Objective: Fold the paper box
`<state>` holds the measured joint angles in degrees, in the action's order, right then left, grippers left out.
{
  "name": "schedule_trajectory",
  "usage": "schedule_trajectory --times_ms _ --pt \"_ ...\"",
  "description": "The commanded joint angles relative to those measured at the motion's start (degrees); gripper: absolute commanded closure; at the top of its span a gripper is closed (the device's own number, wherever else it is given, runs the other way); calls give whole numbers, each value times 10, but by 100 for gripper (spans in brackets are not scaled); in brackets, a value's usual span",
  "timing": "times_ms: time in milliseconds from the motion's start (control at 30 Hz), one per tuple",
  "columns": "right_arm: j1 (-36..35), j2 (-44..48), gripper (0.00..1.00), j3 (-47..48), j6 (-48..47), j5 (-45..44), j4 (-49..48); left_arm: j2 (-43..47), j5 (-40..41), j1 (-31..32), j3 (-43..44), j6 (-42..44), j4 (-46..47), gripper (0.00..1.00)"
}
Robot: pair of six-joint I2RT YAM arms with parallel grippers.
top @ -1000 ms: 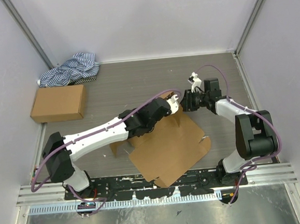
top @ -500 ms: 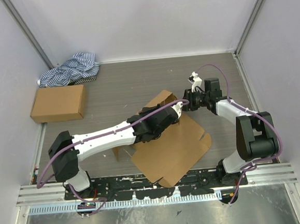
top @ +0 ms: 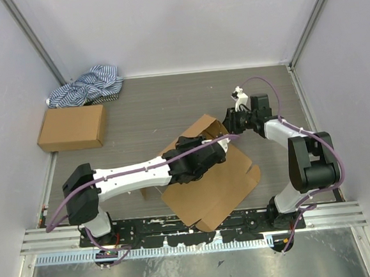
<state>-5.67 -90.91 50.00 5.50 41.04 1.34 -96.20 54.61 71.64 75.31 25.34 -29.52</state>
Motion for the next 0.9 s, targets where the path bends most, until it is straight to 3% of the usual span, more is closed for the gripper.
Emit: schedule_trajectory --times_ms 0,267,567,867 --pt "-1 -6 65 21 -1 9 -23 -2 -40 12 3 -33 -36 84" --pt "-2 -4 66 23 1 15 -20 -10 -31 12 5 -48 -45 57" --pt "-2 -5 66 21 3 13 -19 0 -12 14 15 -72 -59 53" --pt "-2 -8 67 23 6 12 -19 41 -56 45 41 -111 -63 50"
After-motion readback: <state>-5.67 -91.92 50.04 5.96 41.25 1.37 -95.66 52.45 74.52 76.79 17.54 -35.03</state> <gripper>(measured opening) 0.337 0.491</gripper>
